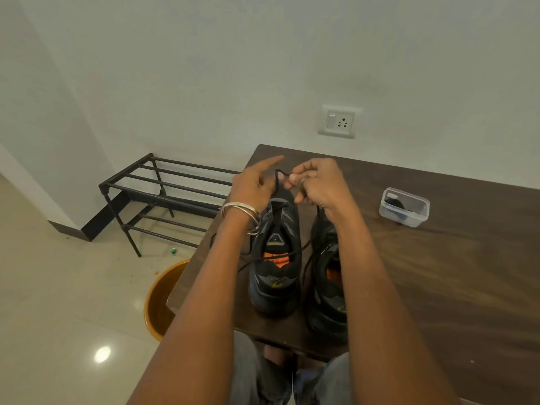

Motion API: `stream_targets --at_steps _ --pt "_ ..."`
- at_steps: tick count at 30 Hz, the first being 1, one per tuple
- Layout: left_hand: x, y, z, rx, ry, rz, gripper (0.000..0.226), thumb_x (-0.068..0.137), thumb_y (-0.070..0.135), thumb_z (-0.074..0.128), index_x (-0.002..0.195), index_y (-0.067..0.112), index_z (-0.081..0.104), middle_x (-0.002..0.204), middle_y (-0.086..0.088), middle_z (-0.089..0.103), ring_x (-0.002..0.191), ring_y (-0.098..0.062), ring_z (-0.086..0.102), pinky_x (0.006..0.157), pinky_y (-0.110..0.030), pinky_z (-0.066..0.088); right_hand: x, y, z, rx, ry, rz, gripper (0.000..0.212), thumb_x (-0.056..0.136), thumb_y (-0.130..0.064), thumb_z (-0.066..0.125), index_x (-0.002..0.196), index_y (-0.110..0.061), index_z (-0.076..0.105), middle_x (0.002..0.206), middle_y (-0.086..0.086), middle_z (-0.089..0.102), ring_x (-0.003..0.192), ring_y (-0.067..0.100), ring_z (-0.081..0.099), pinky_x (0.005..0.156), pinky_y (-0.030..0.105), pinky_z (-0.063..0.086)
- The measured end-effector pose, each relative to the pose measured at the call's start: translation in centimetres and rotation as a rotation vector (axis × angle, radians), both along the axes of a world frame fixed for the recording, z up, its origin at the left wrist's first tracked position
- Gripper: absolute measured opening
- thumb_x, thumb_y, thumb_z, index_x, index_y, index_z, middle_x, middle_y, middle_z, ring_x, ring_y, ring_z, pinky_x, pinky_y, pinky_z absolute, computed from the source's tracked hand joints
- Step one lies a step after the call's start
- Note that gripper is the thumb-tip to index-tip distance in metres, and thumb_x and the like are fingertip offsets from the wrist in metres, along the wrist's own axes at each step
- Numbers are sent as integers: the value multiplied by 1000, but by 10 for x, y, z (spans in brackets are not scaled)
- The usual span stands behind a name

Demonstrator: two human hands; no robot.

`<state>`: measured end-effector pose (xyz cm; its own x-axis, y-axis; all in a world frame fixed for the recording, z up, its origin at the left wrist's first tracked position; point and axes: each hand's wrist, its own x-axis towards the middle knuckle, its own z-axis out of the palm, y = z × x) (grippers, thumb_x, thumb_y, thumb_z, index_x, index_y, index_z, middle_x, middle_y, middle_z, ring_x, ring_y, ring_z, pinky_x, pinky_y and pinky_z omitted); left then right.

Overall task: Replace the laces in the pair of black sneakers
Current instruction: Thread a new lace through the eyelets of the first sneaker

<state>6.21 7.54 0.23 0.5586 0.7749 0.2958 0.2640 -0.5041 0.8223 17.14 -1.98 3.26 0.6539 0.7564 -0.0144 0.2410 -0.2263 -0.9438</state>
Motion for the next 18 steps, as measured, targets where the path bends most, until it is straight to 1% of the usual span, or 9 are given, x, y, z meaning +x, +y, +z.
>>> stream_targets --at_steps 2,4,5,7,9,12,14,16,18 --pt "4 -2 -2 -21 1 -50 22 97 19 52 104 25 71 64 4 60 50 -6 45 49 -17 37 -1 3 -3 -38 -34 -23 12 90 -16 71 94 -6 65 77 9 75 47 12 59 41 16 41" --pt "6 -1 -6 -95 -10 -48 26 98 24 50 81 22 70 62 3 58 52 -8 45 51 -20 37 -1 2 -3 -34 -23 -36 14 88 -18 73 90 -5 68 76 11 74 49 11 57 39 14 38" --pt "6 0 -7 -155 -33 -47 31 99 28 50 77 18 69 60 3 56 54 -10 45 54 -24 38 -1 1 -3 -22 -12 -36 13 87 -17 74 87 -5 69 75 11 73 48 10 56 39 13 38" --pt "5 1 -6 -249 -99 -34 37 97 36 51 82 9 71 56 5 51 53 -13 43 53 -27 37 -1 -1 -3 0 6 -24 11 85 -15 77 82 -8 70 72 8 71 45 7 52 39 13 37" --pt "3 2 -4 -384 -231 45 41 96 38 53 84 2 70 53 5 46 46 -11 37 44 -24 30 1 -3 -3 -17 20 -7 9 83 -13 78 80 -8 71 70 6 70 47 7 52 40 14 38" --pt "-6 8 0 -700 -513 222 33 97 32 50 83 9 70 53 6 51 37 -7 37 34 -19 26 8 -9 -3 -117 13 22 8 86 -10 75 79 -9 72 73 8 72 54 9 56 47 18 44" --pt "-17 18 -1 -801 -647 329 31 97 28 49 80 10 68 51 7 51 34 -6 38 32 -17 25 15 -15 -2 -165 -16 6 8 88 -9 73 80 -9 73 74 7 72 52 7 55 46 16 43" --pt "-24 26 -8 -762 -623 418 31 97 28 49 82 9 69 56 5 54 34 -6 39 32 -16 27 24 -20 -2 -178 -45 -74 8 89 -9 71 81 -9 73 76 6 72 52 6 54 46 15 43" --pt "-28 32 -20 -629 -458 433 28 96 28 53 82 11 71 63 4 60 40 -9 46 36 -17 33 31 -22 -4 -183 -86 -176 11 91 -10 68 81 -12 72 83 6 73 64 7 59 59 20 51"
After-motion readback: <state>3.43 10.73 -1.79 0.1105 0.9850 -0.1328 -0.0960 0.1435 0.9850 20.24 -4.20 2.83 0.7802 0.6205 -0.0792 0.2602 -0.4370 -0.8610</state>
